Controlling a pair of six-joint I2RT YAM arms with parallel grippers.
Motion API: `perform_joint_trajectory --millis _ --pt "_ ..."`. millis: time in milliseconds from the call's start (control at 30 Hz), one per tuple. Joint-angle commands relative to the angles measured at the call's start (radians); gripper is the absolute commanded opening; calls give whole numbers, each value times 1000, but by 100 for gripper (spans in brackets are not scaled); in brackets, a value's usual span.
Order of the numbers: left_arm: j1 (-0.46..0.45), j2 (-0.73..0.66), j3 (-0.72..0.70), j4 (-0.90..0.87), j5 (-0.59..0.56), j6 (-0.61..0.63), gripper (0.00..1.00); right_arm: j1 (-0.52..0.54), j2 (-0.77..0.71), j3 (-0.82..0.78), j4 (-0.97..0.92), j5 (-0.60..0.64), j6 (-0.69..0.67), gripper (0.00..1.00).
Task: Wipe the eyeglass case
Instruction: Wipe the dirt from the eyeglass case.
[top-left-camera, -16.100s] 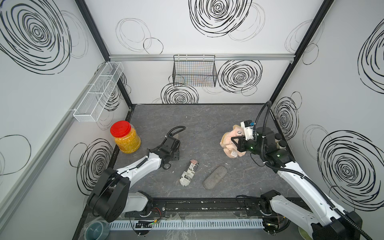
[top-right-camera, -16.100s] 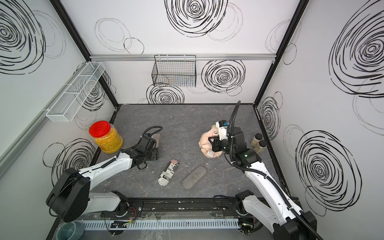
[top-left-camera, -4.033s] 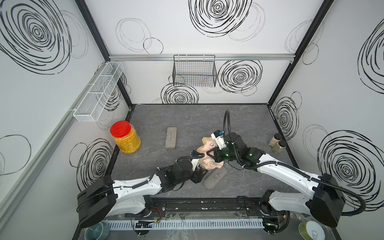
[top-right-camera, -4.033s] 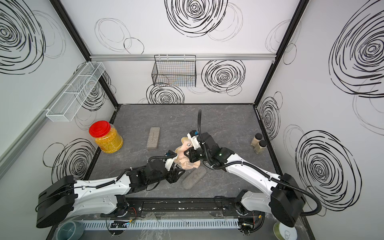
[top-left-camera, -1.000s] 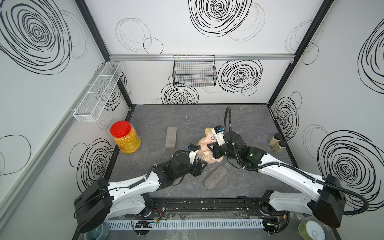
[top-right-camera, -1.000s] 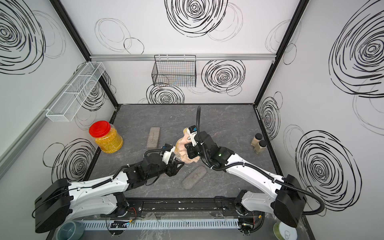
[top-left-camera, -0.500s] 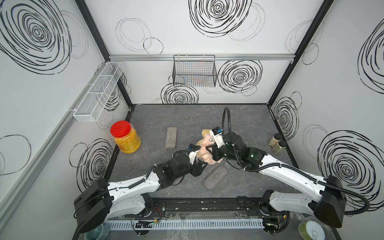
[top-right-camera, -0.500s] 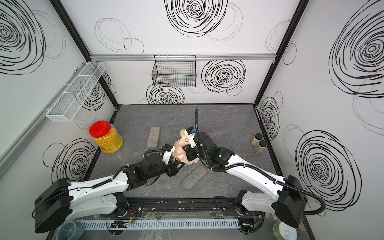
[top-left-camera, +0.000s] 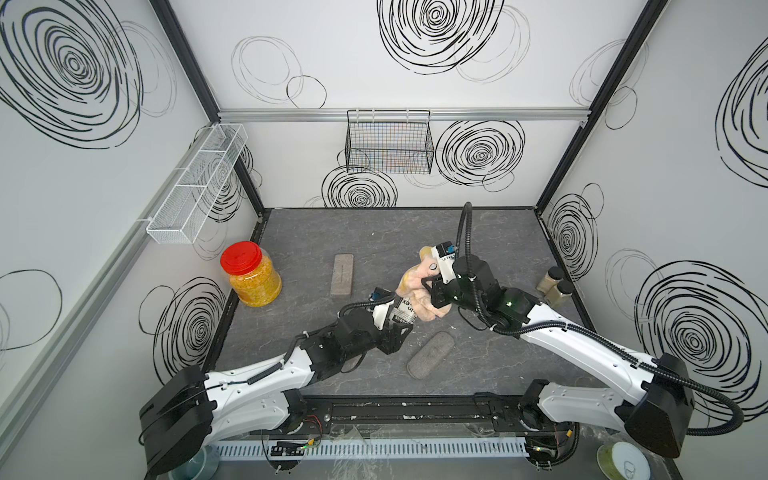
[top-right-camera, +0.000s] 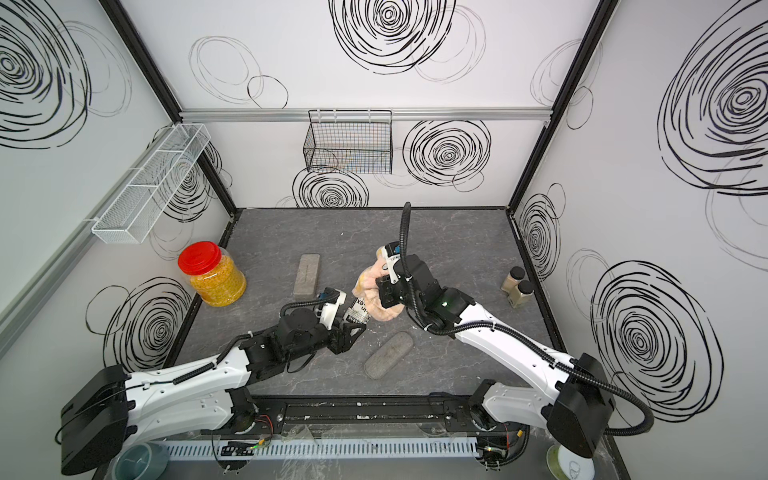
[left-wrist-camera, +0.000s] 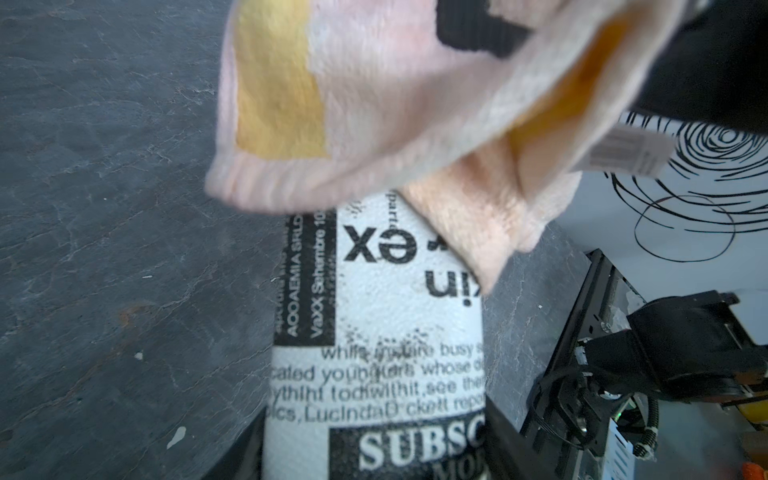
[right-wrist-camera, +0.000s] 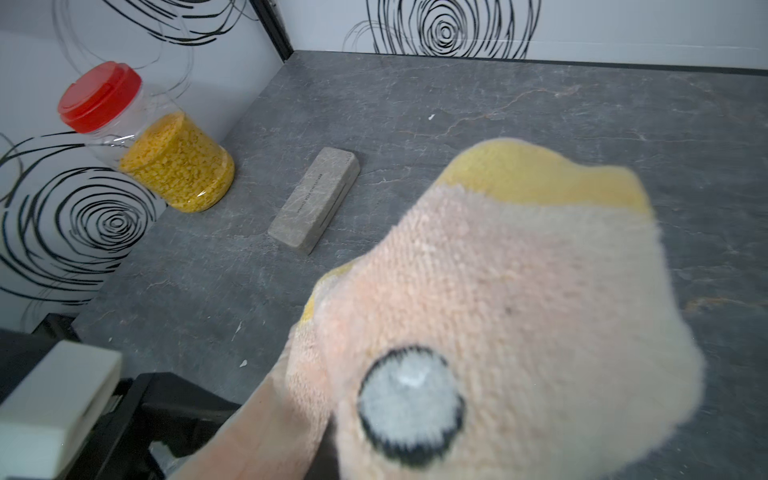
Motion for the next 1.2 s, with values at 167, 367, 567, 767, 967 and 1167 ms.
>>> perform_joint_trajectory --millis 167,367,567,767,967,1167 --pt "9 -17 11 77 7 -10 62 68 47 25 44 -159 -24 1" --pt "39 -23 -6 107 98 -64 62 16 16 38 -80 146 56 0" --pt "165 -49 -62 207 350 -165 62 -66 -99 -6 -50 208 70 1" --pt "267 -53 -77 282 536 -253 64 -79 -177 -16 26 -53 -76 2" --pt "332 19 -62 433 689 -389 63 -6 -120 2 32 -159 -98 2" --pt "337 30 -20 378 716 -376 63 73 -96 -15 83 -356 -92 3"
